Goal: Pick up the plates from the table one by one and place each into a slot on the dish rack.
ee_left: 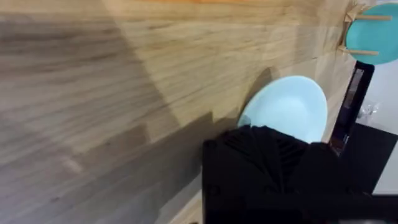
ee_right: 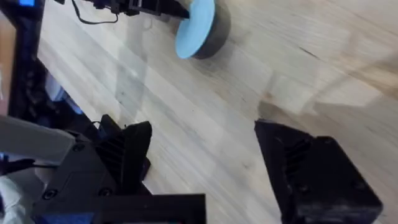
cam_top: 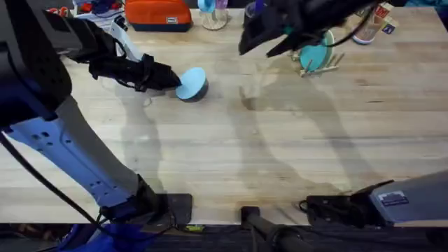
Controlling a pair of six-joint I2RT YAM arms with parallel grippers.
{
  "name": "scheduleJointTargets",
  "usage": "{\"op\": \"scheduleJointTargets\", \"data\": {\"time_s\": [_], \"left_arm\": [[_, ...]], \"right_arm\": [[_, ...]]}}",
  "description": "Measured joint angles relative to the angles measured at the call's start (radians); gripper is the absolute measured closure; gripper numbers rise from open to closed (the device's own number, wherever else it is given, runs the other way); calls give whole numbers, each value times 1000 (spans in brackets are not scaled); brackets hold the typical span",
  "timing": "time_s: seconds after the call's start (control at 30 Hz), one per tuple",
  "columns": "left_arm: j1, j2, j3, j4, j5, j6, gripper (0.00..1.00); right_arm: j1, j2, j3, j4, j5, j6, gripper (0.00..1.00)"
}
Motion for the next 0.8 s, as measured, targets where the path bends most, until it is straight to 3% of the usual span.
{"op": "scheduleJointTargets", "data": {"time_s": [0.43, 0.8], "left_arm": [[0, 0, 0, 0, 0, 0, 961], [0, 0, 0, 0, 0, 0, 961]], "right_arm": [[113, 217, 0, 140, 0, 70, 7], [163, 339, 0, 360, 0, 197, 7]]}}
